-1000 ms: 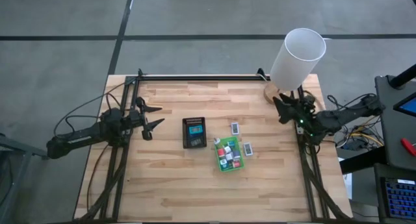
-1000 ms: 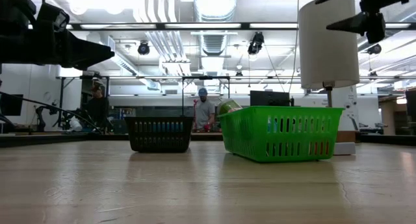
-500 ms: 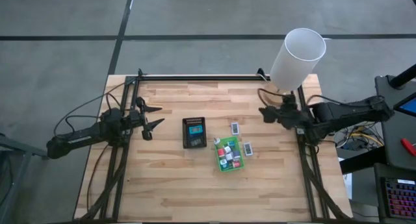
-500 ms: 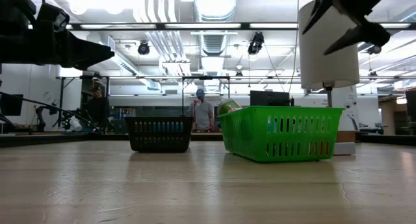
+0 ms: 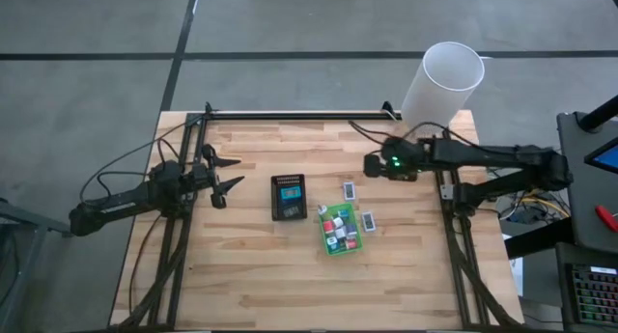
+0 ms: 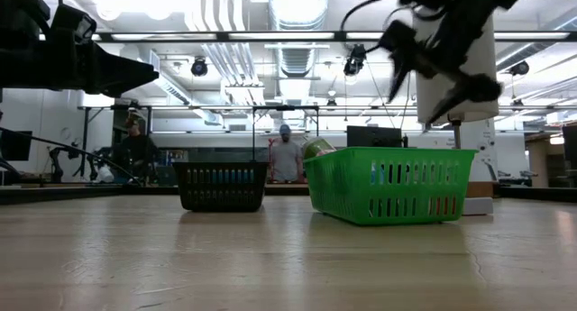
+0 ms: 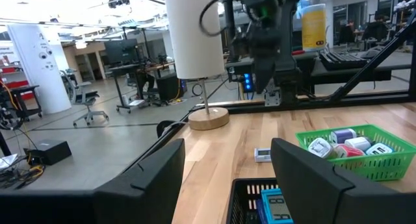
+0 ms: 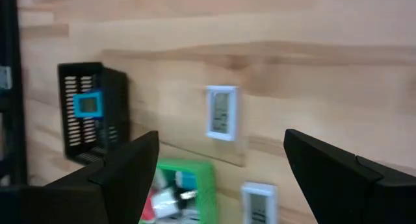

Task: Pick & Place Office items
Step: Put the top white digital clock into the black bin

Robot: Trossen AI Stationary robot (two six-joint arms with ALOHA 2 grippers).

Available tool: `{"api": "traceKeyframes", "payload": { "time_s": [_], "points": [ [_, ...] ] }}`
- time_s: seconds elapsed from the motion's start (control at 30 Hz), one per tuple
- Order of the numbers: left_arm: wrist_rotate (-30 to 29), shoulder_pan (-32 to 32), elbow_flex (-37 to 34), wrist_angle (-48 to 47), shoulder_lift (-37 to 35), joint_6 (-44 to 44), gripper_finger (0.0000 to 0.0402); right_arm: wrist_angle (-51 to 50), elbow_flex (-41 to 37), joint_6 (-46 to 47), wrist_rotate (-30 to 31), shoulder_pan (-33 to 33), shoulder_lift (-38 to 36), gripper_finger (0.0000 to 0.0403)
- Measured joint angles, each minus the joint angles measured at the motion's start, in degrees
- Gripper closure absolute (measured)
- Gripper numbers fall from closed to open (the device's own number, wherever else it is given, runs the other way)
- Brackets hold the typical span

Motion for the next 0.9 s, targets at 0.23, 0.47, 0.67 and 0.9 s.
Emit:
{"api": "traceKeyframes", "payload": {
  "time_s": [0.23,0.47,0.67,0.9],
  "points": [
    [0.01,0.00,0.00,0.00,0.00,-0.01,0.0167,5.21,4.06,-1.07,-3.86,-0.79,12.59,0.0076],
    [0.00,0.00,0.00,0.00,0.00,0.00,0.0168,-4.09,13.78,-3.79,-6.61,-0.79,24.96,0.0076],
    [0.02,0.00,0.00,0.00,0.00,-0.02,0.0168,-8.81,21.21,-8.24,-8.18,-0.22,33.48,0.0076],
    [0.02,0.00,0.00,0.00,0.00,0.00,0.0168,-9.97,24.00,-9.22,-10.71,0.28,39.31,0.0076]
  ]
}}
